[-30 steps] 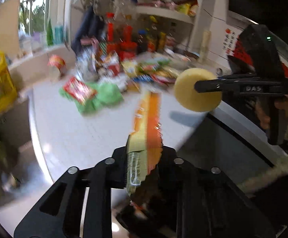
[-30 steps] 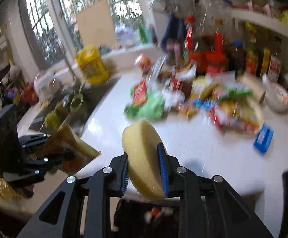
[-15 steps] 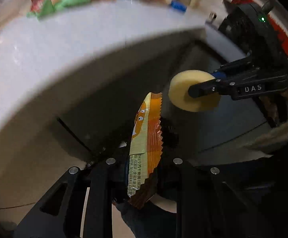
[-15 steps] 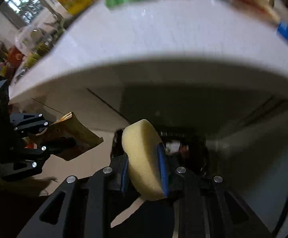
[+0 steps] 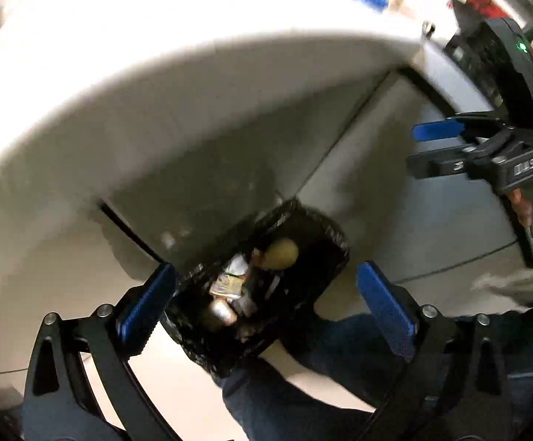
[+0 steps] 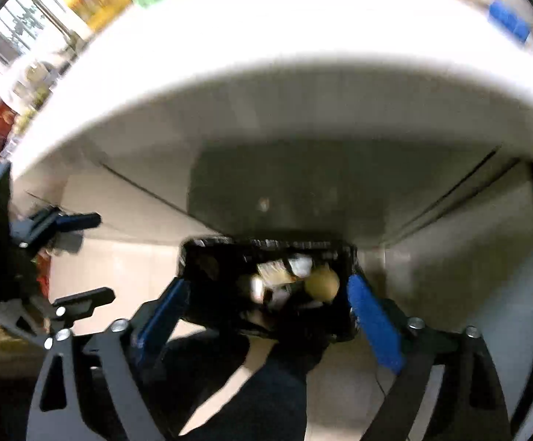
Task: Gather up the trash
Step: 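Drop the sponge and Snack packet into the trash bin, opening both grippers, then grasp the brown-red snack box with the right gripper while the left gripper grasps the red sauce packet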
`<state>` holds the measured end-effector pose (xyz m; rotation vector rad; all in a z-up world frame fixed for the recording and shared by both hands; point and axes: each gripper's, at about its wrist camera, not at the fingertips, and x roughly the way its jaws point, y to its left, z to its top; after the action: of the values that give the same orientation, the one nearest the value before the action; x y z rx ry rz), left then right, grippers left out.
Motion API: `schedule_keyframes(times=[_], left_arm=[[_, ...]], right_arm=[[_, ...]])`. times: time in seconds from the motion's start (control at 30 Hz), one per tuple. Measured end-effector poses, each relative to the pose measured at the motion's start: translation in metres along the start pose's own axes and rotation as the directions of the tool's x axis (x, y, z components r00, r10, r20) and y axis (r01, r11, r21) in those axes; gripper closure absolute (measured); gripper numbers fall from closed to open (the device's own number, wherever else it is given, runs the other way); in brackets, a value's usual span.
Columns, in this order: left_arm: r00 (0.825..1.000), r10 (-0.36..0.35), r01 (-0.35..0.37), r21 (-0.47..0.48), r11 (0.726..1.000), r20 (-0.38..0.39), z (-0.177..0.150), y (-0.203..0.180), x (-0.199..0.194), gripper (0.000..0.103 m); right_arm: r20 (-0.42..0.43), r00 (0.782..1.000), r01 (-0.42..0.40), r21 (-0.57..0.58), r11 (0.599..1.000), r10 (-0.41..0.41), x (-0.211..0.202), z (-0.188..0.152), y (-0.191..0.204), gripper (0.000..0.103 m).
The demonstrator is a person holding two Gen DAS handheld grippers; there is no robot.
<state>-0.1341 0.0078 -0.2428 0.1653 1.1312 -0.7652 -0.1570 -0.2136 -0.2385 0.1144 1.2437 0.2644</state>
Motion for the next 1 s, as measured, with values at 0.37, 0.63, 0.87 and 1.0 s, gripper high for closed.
schedule_keyframes(times=[0.37,0.63,0.87,1.0], left_arm=[[0.91,0.154,-0.11,-0.133,0.985,0.386,0.066,0.03,-0.149,0.007],[0.842,0.333,-0.239,-0.26,0.936,0.425,0.09,0.059,-0.178,0.007],[0.854,0.361,-0.248,-0.316,0.916,0.375,0.069,0.07,-0.175,0.007],[0.864,0.377,-0.257,-0.353,0.9,0.334,0.058,0.081,-0.171,0.007]], right_arm=[[0.474,0.873,-0.063,-0.132,0.989,0.119,-0.136,0.132,0.046,0.005],[0.49,0.871,0.032,-0.139,0.99,0.041,-0.079,0.277,0.038,0.005],[0.401,0.912,0.116,-0.038,0.992,-0.091,-0.005,0.348,0.018,0.005],[0.367,0.921,0.15,-0.019,0.988,-0.133,0.024,0.367,0.017,0.012]])
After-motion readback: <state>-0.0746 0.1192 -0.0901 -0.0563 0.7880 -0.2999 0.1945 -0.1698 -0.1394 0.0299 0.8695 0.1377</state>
